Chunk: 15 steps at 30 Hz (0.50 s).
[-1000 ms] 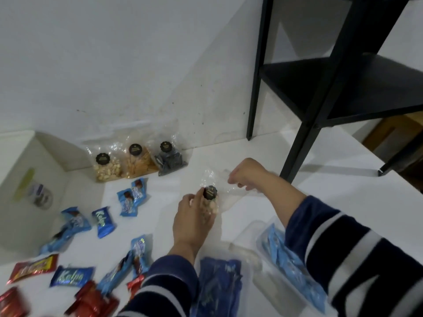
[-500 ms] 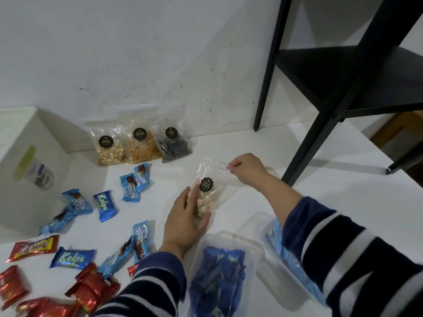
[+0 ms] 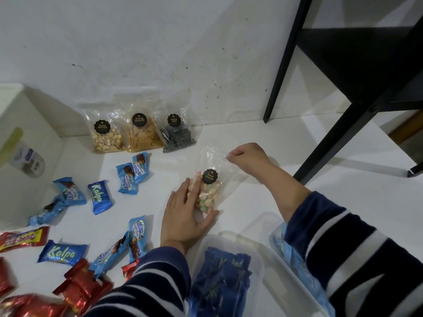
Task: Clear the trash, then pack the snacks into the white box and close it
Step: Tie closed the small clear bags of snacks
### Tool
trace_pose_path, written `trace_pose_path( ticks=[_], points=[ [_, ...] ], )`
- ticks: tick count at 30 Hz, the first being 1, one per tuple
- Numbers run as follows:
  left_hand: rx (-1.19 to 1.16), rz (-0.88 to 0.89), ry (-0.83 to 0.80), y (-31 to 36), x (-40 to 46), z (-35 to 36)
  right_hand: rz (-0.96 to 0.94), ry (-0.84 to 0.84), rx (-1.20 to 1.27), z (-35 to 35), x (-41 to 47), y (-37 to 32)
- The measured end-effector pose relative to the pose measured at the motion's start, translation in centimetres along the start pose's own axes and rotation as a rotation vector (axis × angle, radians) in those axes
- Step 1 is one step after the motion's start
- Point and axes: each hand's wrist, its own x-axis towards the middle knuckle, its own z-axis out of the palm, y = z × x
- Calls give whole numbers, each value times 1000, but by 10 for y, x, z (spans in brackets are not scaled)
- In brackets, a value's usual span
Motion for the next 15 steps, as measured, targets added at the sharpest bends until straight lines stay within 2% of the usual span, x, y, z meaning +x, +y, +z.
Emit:
trace_pose_path(
  ticks=[5,10,15],
  points=[
    [12,-6,-6,1,1,0,65,69,-39,9,2,0],
    [9,-26,1,-1,-1,1,19,27,75,15,1,-1],
    [8,-26,11,-2,0,3,31,59,143,20,2,-5]
  ],
)
